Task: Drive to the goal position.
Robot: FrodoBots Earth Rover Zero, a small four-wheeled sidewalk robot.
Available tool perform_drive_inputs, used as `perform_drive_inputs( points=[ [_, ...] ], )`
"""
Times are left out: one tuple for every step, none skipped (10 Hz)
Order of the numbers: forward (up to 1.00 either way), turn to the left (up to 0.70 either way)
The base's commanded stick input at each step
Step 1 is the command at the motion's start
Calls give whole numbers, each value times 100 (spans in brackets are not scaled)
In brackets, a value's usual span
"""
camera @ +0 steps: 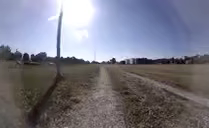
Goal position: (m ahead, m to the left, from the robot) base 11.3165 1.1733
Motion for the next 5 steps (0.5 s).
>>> perform_drive_inputs(
  points=[
    [50,0],
    [50,0],
    [50,0],
    [50,0],
    [50,0]
  ],
)
